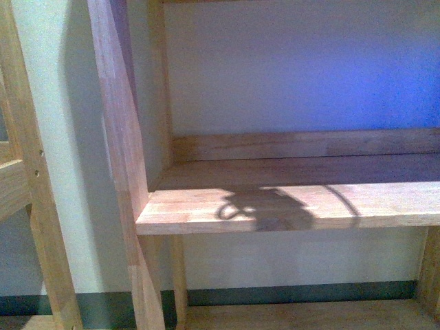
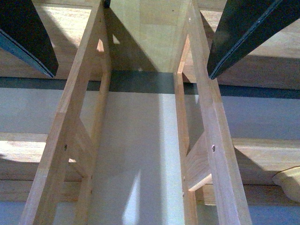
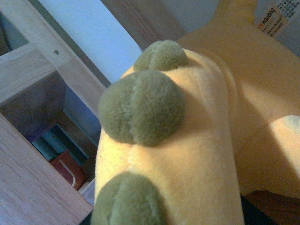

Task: Put away toys

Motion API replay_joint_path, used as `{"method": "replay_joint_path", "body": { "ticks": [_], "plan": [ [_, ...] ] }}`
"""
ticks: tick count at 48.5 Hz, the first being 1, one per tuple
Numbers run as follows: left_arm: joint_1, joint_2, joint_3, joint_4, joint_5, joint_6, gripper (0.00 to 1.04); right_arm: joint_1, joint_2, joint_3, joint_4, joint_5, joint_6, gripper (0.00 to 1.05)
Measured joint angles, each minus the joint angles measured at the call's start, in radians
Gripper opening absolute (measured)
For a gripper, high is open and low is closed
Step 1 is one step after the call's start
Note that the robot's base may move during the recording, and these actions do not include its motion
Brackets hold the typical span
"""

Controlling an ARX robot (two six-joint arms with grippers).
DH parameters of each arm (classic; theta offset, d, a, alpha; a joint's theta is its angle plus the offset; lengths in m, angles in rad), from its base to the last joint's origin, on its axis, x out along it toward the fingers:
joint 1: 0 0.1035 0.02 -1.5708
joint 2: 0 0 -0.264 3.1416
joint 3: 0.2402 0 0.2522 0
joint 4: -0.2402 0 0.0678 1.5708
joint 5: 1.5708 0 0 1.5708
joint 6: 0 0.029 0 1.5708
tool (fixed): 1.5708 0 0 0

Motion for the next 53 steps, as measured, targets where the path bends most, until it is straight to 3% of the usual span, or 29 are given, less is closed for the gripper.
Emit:
{"method": "replay_joint_path", "body": {
  "ticks": [8,9,11,21,53],
  "plan": [
    [0.0,0.0,0.0,0.0,0.0,0.0,0.99,-0.005,0.0,0.0,0.0,0.019,0.005,0.54],
    [0.0,0.0,0.0,0.0,0.0,0.0,0.99,-0.006,0.0,0.0,-0.002,0.022,0.001,0.63],
    [0.0,0.0,0.0,0.0,0.0,0.0,0.99,-0.008,-0.002,-0.006,0.004,0.032,-0.009,0.68],
    [0.0,0.0,0.0,0.0,0.0,0.0,0.99,-0.016,-0.101,-0.167,0.065,0.066,-0.107,1.03],
    [0.0,0.0,0.0,0.0,0.0,0.0,0.99,-0.031,-0.532,-0.632,0.263,0.14,-0.332,1.04]
  ]
}}
